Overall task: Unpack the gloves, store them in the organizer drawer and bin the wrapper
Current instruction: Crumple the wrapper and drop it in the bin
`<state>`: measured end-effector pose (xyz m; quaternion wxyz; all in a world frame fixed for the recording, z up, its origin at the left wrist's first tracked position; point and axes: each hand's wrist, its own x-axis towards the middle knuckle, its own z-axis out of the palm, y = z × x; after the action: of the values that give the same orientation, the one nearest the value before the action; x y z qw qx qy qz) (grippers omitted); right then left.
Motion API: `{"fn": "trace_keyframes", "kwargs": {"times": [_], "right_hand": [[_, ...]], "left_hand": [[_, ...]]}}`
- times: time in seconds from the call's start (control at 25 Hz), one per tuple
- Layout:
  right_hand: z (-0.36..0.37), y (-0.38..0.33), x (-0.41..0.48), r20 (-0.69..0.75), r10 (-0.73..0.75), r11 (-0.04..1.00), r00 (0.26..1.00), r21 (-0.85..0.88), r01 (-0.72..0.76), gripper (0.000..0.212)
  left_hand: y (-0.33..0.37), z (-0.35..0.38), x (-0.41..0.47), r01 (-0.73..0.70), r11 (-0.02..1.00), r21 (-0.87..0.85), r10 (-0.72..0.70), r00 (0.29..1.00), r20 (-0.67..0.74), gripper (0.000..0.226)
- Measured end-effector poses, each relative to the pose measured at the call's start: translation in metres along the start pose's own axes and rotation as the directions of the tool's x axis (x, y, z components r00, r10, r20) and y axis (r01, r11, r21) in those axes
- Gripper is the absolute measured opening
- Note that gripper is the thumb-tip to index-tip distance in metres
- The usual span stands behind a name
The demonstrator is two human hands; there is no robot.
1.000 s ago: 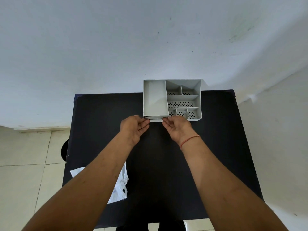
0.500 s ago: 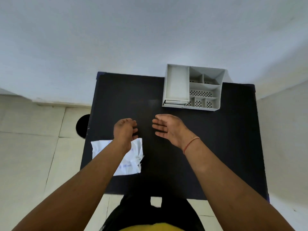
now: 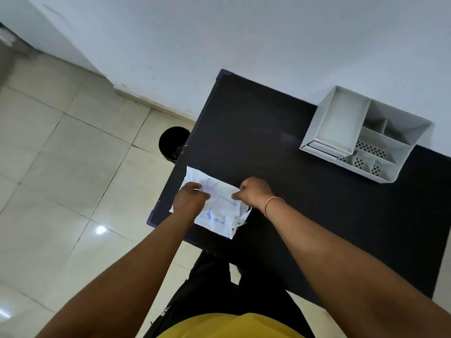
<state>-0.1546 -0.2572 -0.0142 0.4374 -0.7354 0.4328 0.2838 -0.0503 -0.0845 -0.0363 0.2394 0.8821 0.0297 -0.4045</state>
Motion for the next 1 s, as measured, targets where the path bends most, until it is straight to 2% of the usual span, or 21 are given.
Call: {"fn": "trace_keyframes", "kwargs": {"times": [0.04, 0.08, 0.12, 0.16, 0.2, 0.24, 0.28, 0.32, 0.4, 0.52, 0.6, 0.64, 0.68, 0.76, 0.8, 0.84, 0.88, 0.96, 1.0], "right_hand": [[-0.003, -0.004, -0.005, 0.054, -0.017, 1.000, 0.998, 0.026, 0.015, 0.019], [-0.009, -0.006, -0.011, 0.121, -0.041, 0.991, 0.992, 0.130, 0.025, 0.018], [-0.016, -0.009, -0.018, 0.226, -0.092, 0.943, 0.970, 0.331, 0.012, 0.015], [-0.024, -0.008, -0.026, 0.360, -0.167, 0.839, 0.918, 0.541, -0.060, 0.020], [-0.029, -0.007, -0.037, 0.476, -0.261, 0.716, 0.840, 0.679, -0.162, 0.035], [-0.032, -0.006, -0.047, 0.539, -0.342, 0.631, 0.769, 0.739, -0.237, 0.049], [-0.036, -0.008, -0.058, 0.563, -0.390, 0.602, 0.729, 0.755, -0.262, 0.055], [-0.039, -0.012, -0.066, 0.570, -0.417, 0.607, 0.708, 0.754, -0.250, 0.058], [-0.044, -0.021, -0.085, 0.531, -0.423, 0.641, 0.735, 0.748, -0.172, 0.056], [-0.052, -0.034, -0.105, 0.281, -0.311, 0.699, 0.908, 0.715, 0.018, 0.038], [-0.056, -0.039, -0.113, 0.089, -0.266, 0.731, 0.960, 0.667, 0.141, 0.024], [-0.057, -0.042, -0.115, 0.048, -0.277, 0.742, 0.960, 0.646, 0.182, 0.018], [-0.057, -0.045, -0.116, 0.049, -0.317, 0.746, 0.947, 0.630, 0.217, 0.019], [-0.052, -0.058, -0.120, 0.158, -0.440, 0.715, 0.884, 0.657, 0.239, 0.039], [-0.046, -0.067, -0.121, 0.216, -0.503, 0.688, 0.837, 0.686, 0.237, 0.048], [-0.038, -0.078, -0.123, 0.245, -0.554, 0.668, 0.796, 0.701, 0.250, 0.054], [-0.027, -0.092, -0.123, 0.240, -0.581, 0.660, 0.778, 0.699, 0.277, 0.058], [-0.004, -0.125, -0.125, 0.131, -0.571, 0.660, 0.810, 0.660, 0.359, 0.053], [0.008, -0.145, -0.123, 0.057, -0.555, 0.661, 0.830, 0.636, 0.399, 0.045]], "left_hand": [[-0.003, 0.002, -0.007, -0.021, 0.999, -0.029, 0.022, 1.000, 0.008, 0.045], [-0.005, 0.003, -0.015, -0.051, 0.994, -0.095, 0.054, 0.998, 0.023, 0.049], [-0.004, 0.003, -0.024, -0.090, 0.977, -0.191, 0.101, 0.994, 0.049, 0.054], [-0.003, 0.001, -0.034, -0.117, 0.941, -0.318, 0.154, 0.984, 0.093, 0.058], [-0.002, -0.001, -0.046, -0.110, 0.872, -0.477, 0.208, 0.966, 0.157, 0.060], [-0.001, -0.005, -0.058, -0.068, 0.784, -0.618, 0.263, 0.937, 0.231, 0.059], [0.000, -0.009, -0.070, -0.026, 0.707, -0.707, 0.320, 0.903, 0.288, 0.056], [0.002, -0.014, -0.082, -0.012, 0.666, -0.746, 0.357, 0.883, 0.305, 0.051], [0.010, -0.022, -0.106, -0.076, 0.690, -0.720, 0.341, 0.911, 0.230, 0.035], [0.026, -0.038, -0.128, -0.166, 0.784, -0.598, 0.240, 0.970, 0.045, 0.016], [0.032, -0.058, -0.137, -0.146, 0.768, -0.624, 0.186, 0.983, -0.002, 0.015], [0.032, -0.071, -0.138, -0.099, 0.700, -0.707, 0.181, 0.983, 0.041, 0.016], [0.030, -0.085, -0.139, -0.026, 0.588, -0.808, 0.217, 0.968, 0.127, 0.021], [0.021, -0.112, -0.139, 0.130, 0.380, -0.916, 0.329, 0.906, 0.265, 0.042], [0.019, -0.121, -0.137, 0.168, 0.352, -0.921, 0.346, 0.891, 0.295, 0.047], [0.020, -0.129, -0.135, 0.169, 0.385, -0.907, 0.317, 0.899, 0.302, 0.042], [0.020, -0.137, -0.130, 0.121, 0.486, -0.865, 0.240, 0.934, 0.266, 0.030], [0.022, -0.152, -0.120, -0.001, 0.722, -0.692, 0.094, 0.991, 0.097, 0.012], [0.018, -0.164, -0.110, -0.060, 0.796, -0.602, 0.082, 0.997, 0.009, 0.012]]}}
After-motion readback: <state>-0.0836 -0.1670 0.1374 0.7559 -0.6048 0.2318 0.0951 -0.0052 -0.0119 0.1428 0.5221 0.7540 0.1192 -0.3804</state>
